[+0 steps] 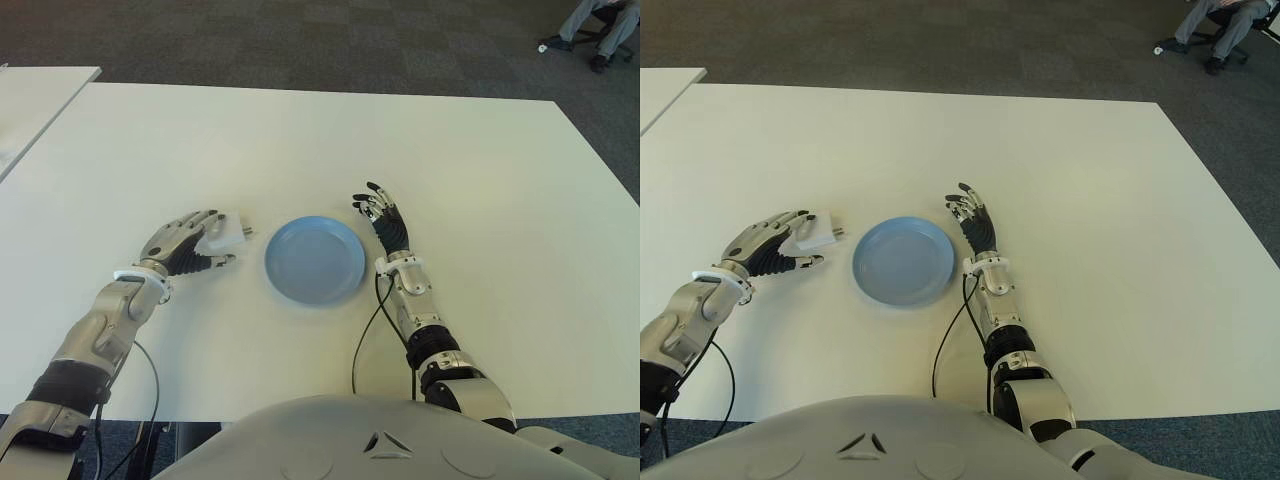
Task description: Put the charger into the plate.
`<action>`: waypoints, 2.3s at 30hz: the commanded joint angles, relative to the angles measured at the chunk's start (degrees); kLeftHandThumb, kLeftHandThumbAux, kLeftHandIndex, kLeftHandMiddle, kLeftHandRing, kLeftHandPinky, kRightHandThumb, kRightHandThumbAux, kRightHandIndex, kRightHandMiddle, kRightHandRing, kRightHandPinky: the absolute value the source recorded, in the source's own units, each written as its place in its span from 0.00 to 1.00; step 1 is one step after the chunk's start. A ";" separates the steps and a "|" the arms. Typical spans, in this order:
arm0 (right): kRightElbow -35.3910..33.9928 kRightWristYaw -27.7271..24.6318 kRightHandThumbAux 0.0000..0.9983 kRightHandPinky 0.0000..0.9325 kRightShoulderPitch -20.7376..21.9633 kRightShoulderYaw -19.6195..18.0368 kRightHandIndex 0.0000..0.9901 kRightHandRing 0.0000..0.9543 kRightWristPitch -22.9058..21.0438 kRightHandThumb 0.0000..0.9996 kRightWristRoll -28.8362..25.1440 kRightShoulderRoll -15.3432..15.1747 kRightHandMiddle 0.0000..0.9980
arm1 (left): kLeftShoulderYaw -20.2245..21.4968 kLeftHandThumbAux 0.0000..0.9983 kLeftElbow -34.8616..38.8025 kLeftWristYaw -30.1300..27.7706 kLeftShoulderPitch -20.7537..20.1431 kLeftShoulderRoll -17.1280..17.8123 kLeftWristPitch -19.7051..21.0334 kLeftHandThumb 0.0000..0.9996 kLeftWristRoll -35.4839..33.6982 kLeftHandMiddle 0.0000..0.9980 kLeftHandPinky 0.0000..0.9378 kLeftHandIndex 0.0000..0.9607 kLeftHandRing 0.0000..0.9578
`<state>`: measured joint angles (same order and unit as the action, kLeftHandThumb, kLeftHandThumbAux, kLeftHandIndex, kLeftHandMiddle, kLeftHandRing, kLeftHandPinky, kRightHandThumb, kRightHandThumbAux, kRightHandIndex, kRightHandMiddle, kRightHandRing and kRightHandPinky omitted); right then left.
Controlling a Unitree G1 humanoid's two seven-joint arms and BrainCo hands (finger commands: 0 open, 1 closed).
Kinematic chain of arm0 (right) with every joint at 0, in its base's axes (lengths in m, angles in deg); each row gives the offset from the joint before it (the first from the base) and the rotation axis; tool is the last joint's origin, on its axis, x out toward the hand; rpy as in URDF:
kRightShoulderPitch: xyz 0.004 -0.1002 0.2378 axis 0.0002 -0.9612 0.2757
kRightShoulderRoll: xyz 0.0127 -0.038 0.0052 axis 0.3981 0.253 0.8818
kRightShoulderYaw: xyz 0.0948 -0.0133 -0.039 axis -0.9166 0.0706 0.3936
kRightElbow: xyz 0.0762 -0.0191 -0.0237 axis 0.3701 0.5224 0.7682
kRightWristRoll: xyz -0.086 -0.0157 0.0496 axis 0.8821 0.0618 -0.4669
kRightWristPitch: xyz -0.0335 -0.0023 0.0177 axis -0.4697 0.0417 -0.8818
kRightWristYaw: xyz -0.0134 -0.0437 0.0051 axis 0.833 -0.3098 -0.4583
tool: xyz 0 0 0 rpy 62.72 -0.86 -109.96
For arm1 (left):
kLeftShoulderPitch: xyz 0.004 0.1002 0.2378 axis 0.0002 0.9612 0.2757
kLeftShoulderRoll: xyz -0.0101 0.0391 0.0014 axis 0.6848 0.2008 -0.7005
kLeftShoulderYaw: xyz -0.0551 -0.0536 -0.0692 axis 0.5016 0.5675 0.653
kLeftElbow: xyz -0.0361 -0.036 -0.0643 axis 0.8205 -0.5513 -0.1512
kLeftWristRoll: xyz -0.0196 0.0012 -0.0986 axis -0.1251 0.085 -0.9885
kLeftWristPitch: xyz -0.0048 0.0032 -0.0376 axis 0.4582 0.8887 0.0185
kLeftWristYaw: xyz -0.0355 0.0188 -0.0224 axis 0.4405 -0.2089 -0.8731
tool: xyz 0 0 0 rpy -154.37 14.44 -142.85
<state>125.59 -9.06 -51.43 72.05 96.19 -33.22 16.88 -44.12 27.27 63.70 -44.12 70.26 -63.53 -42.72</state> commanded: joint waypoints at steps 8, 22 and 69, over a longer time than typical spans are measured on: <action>1.70 0.29 0.52 0.24 -1.13 0.14 0.13 0.32 -1.19 0.00 0.08 0.17 0.33 | -1.79 0.40 -3.62 2.31 -3.70 -2.20 0.26 0.21 0.89 0.04 0.16 0.00 0.07; 2.07 0.74 0.52 0.24 -0.95 0.08 0.13 0.31 -1.33 0.00 0.15 0.41 0.33 | -2.14 0.39 -5.69 3.89 -5.61 -3.46 0.27 0.18 0.42 0.05 0.14 0.00 0.08; 5.73 0.71 0.51 0.24 0.82 -0.32 0.12 0.31 -1.33 0.00 -0.51 1.23 0.33 | -5.79 0.37 -21.43 8.30 -15.91 1.51 -13.92 0.22 0.67 0.05 0.15 0.00 0.08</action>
<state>129.94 -8.32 -48.46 71.85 97.24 -33.27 17.66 -48.72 7.48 73.43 -60.32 70.96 -76.64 -42.09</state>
